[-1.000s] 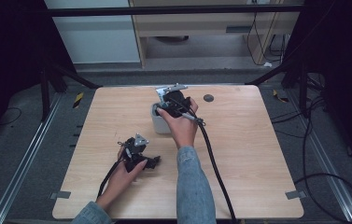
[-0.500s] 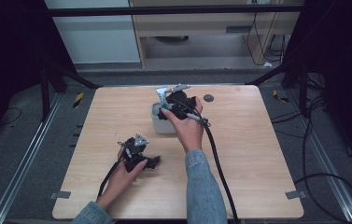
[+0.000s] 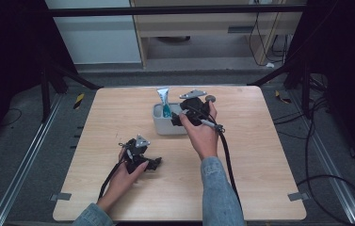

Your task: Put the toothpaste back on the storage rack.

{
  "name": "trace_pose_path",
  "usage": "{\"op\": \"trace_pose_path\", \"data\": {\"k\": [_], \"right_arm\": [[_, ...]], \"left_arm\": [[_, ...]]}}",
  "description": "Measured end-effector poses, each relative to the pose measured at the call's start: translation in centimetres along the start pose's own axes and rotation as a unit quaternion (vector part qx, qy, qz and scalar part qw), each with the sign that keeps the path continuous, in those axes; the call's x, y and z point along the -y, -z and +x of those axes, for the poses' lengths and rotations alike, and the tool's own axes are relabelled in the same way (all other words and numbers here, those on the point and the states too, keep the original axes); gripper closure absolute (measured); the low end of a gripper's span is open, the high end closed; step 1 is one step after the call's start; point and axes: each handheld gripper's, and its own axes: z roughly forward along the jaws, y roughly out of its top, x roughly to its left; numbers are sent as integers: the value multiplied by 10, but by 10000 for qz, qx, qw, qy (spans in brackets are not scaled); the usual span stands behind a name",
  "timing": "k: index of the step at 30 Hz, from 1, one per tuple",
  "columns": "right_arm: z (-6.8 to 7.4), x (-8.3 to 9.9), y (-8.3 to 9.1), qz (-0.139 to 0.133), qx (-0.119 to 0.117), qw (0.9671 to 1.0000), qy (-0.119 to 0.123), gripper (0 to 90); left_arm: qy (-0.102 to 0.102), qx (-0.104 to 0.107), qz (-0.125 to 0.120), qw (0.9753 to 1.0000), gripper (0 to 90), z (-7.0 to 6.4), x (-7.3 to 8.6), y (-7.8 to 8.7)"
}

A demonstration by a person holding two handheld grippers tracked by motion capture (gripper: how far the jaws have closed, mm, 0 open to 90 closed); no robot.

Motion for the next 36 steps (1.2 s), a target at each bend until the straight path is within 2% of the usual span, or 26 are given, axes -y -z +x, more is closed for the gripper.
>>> {"op": "trace_pose_path", "data": {"k": [4, 5, 8, 13, 14, 17, 20, 29, 33, 36], "right_arm": [[-14, 12, 6, 121, 160, 9997, 102, 111], [-22, 19, 9, 158, 235, 9996, 58, 109], [-32, 30, 13, 51, 271, 9994, -191, 104], [-42, 44, 17, 92, 372, 9989, -259, 98], [-47, 52, 18, 184, 463, 9985, -225, 97], [-55, 64, 20, 269, 525, 9977, -325, 94], [-62, 77, 20, 327, 556, 9969, -439, 80], [-79, 106, 19, 512, 775, 9946, -466, 76], [-90, 128, 18, 606, 859, 9924, -644, 88], [-92, 137, 17, 685, 871, 9919, -623, 93]], "left_arm": [[1, -3, -9, 10000, 0, 0, 0, 0], [7, -3, -13, 10000, 0, 0, 0, 0], [9, -2, -14, 10000, 0, 0, 0, 0], [8, -4, -15, 10000, 0, 0, 0, 0], [11, -4, -14, 10000, 0, 0, 0, 0], [21, -1, -14, 10000, 0, 0, 0, 0], [6, -1, -1, 10000, 0, 0, 0, 0], [7, -3, -2, 10000, 0, 0, 0, 0], [9, -2, -1, 10000, 0, 0, 0, 0], [7, -3, 0, 10000, 0, 0, 0, 0]]}}
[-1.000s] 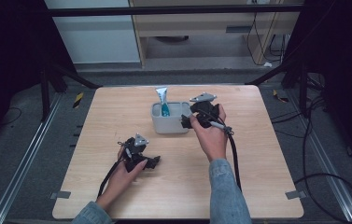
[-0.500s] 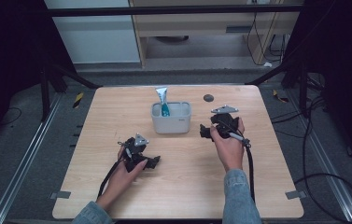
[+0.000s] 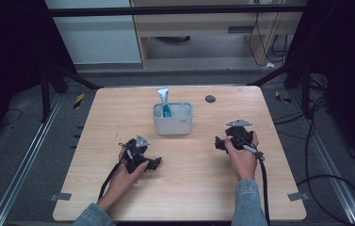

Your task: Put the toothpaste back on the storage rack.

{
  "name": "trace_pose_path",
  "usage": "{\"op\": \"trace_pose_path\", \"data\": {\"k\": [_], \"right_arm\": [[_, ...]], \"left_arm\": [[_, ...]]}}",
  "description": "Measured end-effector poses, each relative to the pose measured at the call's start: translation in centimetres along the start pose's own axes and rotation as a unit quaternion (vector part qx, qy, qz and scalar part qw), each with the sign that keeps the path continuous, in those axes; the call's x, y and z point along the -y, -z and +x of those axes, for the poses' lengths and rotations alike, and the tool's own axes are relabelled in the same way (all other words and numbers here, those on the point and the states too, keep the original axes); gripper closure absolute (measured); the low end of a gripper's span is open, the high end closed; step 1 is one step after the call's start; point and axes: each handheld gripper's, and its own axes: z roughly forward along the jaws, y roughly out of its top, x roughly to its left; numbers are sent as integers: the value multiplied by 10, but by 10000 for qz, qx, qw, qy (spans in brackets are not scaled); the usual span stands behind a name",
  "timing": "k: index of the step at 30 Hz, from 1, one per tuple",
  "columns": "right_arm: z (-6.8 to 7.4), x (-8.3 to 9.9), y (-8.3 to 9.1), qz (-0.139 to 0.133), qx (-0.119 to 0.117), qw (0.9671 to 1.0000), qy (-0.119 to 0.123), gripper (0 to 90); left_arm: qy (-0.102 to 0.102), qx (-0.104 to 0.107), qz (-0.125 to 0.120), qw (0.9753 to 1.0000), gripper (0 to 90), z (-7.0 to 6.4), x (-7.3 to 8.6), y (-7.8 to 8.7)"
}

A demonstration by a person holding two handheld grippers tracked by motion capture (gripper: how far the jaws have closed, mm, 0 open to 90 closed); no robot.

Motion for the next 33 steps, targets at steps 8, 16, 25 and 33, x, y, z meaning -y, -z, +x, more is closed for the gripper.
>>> {"op": "trace_pose_path", "data": {"k": [8, 16, 25, 33], "right_arm": [[-2, 19, -9, 184, 36, 9998, -26, 96], [-3, 36, -18, 171, -33, 9996, -221, 97], [-7, 43, -22, 132, -30, 9988, -467, 98], [-9, 45, -28, 134, 15, 9984, -550, 87]], "left_arm": [[-6, 0, -2, 10000, 0, 0, 0, 0], [6, 1, -3, 10000, 0, 0, 0, 0], [9, 1, -2, 10000, 0, 0, 0, 0], [9, 2, -2, 10000, 0, 0, 0, 0]]}}
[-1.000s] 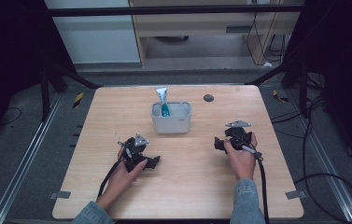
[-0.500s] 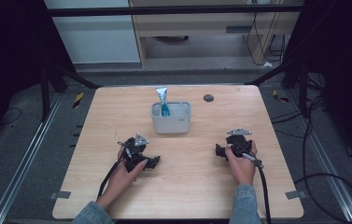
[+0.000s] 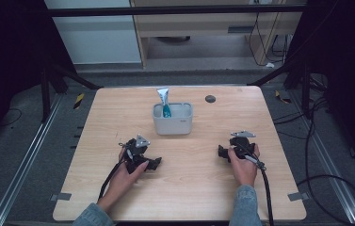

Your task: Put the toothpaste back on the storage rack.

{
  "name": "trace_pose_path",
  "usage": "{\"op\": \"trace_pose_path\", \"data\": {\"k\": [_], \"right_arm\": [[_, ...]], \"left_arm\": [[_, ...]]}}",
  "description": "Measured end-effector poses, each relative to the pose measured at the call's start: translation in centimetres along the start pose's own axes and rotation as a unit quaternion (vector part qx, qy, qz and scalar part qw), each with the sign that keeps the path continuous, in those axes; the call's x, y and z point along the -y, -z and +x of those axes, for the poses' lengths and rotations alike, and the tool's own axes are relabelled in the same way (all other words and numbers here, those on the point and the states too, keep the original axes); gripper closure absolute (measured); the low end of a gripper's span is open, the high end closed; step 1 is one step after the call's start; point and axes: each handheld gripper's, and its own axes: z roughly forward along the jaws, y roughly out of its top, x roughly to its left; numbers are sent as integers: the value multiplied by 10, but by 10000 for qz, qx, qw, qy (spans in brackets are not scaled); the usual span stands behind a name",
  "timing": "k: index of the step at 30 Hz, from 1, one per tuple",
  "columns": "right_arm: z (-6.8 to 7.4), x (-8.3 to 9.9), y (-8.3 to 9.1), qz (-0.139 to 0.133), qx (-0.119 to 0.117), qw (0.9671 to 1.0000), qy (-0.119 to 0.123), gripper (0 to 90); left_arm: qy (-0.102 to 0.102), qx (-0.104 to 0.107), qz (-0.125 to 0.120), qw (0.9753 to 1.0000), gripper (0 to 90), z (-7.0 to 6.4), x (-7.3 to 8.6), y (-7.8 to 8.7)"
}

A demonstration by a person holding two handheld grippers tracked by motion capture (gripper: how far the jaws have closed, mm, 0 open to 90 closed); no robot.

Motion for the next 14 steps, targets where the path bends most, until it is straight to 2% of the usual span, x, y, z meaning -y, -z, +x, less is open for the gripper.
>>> {"op": "trace_pose_path", "data": {"k": [6, 10, 14], "right_arm": [[0, 0, -2, -16, 5, 10000, -43, 69], [-1, 1, -2, 91, 101, 9998, -176, 4], [-1, 1, -2, 93, 118, 9997, -169, 3]], "left_arm": [[-1, -1, 1, 10000, 0, 0, 0, 0], [3, 0, -3, 10000, 0, 0, 0, 0], [-11, -1, 10, 10000, 0, 0, 0, 0]]}}
